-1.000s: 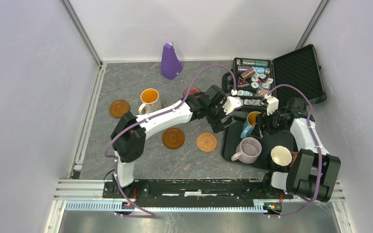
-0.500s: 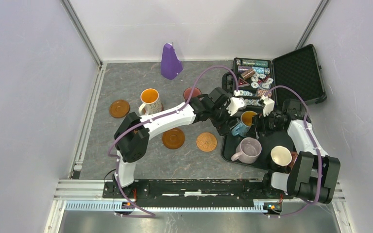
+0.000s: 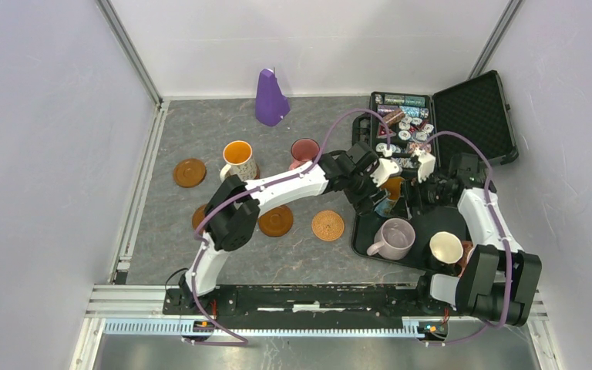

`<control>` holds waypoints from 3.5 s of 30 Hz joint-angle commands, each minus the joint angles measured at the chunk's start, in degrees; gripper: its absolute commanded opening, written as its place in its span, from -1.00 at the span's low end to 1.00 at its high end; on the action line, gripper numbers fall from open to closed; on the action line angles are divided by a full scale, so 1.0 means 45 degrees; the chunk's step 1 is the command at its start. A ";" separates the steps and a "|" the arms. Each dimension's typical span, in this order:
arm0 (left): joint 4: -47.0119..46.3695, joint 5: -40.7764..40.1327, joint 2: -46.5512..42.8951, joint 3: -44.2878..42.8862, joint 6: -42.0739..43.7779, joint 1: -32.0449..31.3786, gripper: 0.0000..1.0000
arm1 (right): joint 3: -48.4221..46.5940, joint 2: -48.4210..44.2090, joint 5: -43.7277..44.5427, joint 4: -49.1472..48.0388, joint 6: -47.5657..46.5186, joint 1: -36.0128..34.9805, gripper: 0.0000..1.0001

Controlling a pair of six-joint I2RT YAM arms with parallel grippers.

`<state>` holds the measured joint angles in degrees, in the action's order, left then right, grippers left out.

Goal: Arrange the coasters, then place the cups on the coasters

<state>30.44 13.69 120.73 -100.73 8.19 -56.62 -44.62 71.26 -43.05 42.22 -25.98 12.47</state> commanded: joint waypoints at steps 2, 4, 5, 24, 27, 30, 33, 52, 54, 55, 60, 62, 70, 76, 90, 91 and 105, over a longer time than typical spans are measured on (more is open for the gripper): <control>0.0884 0.0261 0.1106 -0.1854 0.0318 -0.0188 0.53 | -0.1616 -0.0351 0.0094 0.0542 -0.0475 0.0264 0.71; 0.1093 0.0162 0.1465 -0.2285 0.0378 -0.0244 0.48 | -0.1968 -0.0421 0.0093 0.0698 -0.0550 0.0560 0.71; 0.1124 0.0074 0.1588 -0.2438 0.0361 -0.0256 0.47 | -0.2132 -0.0434 0.0064 0.0780 -0.0601 0.0793 0.72; 0.0892 -0.0732 0.3089 -0.3583 0.0142 -0.0680 0.06 | -0.3260 -0.0010 -0.0690 0.1048 -0.0670 0.4218 0.83; 0.0905 -0.0890 0.3205 -0.3678 0.0196 -0.0674 -0.06 | -0.3452 0.0136 -0.0671 0.1124 -0.0783 0.4374 0.83; 0.1117 -0.0929 0.3301 -0.3969 0.0156 -0.0682 -0.26 | -0.3605 0.0325 -0.0668 0.1182 -0.0846 0.4483 0.83; 0.1117 -0.0953 0.3245 -0.4165 0.0097 -0.0668 -0.56 | -0.3705 0.0501 -0.0706 0.1263 -0.0857 0.4567 0.82; -0.2120 -0.0274 -0.0794 -0.2893 -0.0212 -0.0216 -0.95 | -0.3893 0.0793 -0.0913 0.0111 0.0047 0.4768 0.86; -0.2210 -0.0187 -0.1224 -0.3012 -0.0365 0.0066 -0.95 | -0.3949 0.0876 -0.1084 0.0183 0.0069 0.4767 0.91; -0.2198 -0.0102 -0.1475 -0.3069 -0.0426 0.0242 -0.95 | -0.3959 0.0899 -0.1140 0.0189 0.0070 0.4768 0.96; -0.1589 0.0563 -0.2700 -0.3201 -0.0428 0.1680 -0.95 | -0.3830 0.0950 -0.1276 -0.0339 0.0498 0.4715 0.96; -0.1157 0.0786 -0.3173 -0.3202 -0.0591 0.2623 -0.95 | -0.3944 0.1078 -0.1274 -0.0505 0.0661 0.4620 0.96; 0.0565 0.2075 -0.5076 -0.1913 -0.0894 0.7739 -0.95 | -0.4560 0.1594 -0.0817 -0.1206 0.1405 0.3564 0.96; 0.0036 0.2335 -0.7310 0.1545 -0.0084 1.1564 -0.95 | -0.5041 0.1992 -0.0399 -0.1597 0.1761 0.2449 0.96; -0.0193 0.4174 -0.9175 0.7498 0.6315 1.7523 -0.95 | -0.5963 0.2815 -0.0053 -0.1687 0.2206 0.0727 0.96; -0.0253 0.4320 -0.9144 0.7713 0.6878 1.7600 -0.95 | -0.6091 0.2872 -0.0017 -0.1537 0.2050 0.0626 0.96; -0.0897 0.4532 -0.6667 0.7506 0.8937 1.8269 -0.95 | -0.7089 0.3106 0.0744 0.0033 0.0854 0.0403 0.96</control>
<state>32.51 30.39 89.08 -62.98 43.53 24.56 -74.81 85.69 -41.10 40.97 -20.47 14.63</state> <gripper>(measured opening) 0.311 0.979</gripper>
